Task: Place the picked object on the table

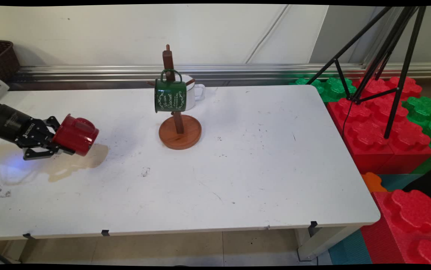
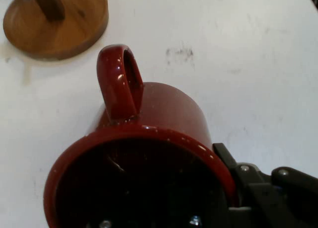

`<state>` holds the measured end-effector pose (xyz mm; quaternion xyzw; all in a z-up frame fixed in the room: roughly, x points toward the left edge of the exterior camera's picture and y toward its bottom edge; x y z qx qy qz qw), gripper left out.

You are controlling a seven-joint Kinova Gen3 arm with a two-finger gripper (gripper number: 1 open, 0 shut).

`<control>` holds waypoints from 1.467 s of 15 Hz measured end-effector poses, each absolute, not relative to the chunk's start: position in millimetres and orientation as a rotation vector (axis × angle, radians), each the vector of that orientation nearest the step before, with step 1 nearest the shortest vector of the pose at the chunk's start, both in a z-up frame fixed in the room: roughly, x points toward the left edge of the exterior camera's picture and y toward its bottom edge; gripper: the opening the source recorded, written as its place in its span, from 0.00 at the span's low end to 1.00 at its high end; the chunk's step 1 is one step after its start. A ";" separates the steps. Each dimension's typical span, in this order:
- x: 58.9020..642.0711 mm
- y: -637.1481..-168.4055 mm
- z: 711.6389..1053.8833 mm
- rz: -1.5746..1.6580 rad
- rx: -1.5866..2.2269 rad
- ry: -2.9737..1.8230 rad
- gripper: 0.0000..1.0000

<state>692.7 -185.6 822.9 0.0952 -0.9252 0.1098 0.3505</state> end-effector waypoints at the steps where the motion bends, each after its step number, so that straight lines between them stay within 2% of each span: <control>1: 693.8 -185.0 823.6 0.289 0.240 -2.413 0.00; 11: 698.3 -179.0 828.8 0.316 0.170 -2.573 0.00; 22: 681.1 -181.1 819.5 0.286 0.119 -2.658 0.00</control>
